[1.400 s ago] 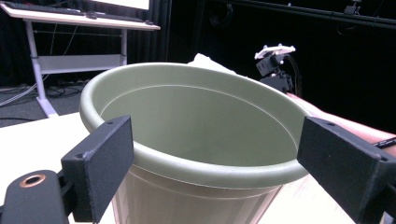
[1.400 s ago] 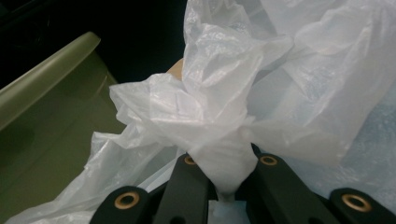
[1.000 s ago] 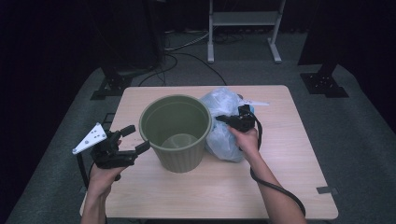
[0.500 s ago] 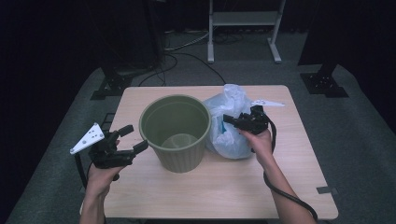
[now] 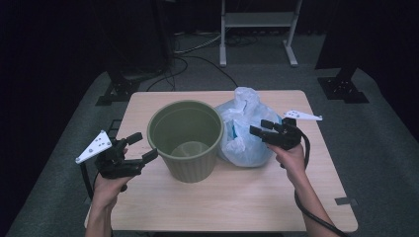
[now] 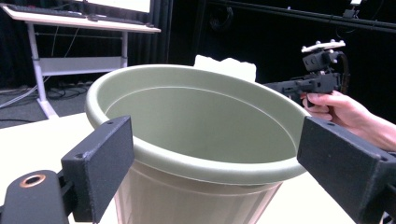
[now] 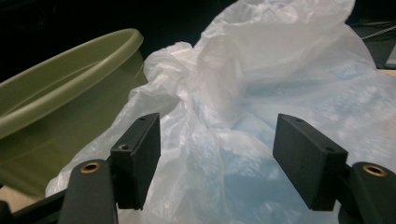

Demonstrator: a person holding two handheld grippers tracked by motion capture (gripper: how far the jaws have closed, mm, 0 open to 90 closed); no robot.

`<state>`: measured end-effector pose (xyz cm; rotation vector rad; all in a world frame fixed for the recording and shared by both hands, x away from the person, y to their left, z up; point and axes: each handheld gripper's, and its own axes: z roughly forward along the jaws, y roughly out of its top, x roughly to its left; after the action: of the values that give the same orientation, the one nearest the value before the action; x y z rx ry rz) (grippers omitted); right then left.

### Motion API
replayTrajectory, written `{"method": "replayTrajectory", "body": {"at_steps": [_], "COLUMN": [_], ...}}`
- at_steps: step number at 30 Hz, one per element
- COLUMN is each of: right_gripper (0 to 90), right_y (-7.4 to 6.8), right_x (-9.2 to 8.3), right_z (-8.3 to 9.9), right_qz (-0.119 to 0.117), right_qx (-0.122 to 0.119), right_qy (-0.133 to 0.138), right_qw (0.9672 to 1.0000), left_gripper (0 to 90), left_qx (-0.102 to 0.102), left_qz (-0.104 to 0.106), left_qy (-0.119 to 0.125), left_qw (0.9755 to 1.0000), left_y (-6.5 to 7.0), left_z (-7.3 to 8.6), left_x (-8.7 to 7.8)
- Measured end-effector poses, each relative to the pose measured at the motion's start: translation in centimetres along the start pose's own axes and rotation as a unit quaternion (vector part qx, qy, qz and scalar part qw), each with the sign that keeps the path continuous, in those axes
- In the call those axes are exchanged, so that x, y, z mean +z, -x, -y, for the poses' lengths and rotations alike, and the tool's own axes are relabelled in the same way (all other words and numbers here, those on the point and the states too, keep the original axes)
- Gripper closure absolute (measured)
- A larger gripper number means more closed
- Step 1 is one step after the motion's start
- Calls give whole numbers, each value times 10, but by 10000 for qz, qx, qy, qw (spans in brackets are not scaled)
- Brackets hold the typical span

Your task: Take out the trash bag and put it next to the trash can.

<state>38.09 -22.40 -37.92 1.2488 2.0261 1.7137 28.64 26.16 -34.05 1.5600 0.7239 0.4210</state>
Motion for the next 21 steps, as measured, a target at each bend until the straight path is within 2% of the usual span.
{"method": "replayTrajectory", "body": {"at_steps": [9,21], "right_gripper": [311,290], "right_y": [7,19], "right_x": [-25,-42], "right_z": [17,45], "right_qz": [17,86], "right_qx": [95,319], "right_qy": [61,17], "right_qw": [9999,9995], "left_gripper": [97,97], "left_qx": [-8,-19], "left_qz": [-14,-69], "left_qy": [-39,-104], "left_qw": [10000,9999], "left_y": [-1,-1], "left_z": [2,6], "left_x": [1,1]}}
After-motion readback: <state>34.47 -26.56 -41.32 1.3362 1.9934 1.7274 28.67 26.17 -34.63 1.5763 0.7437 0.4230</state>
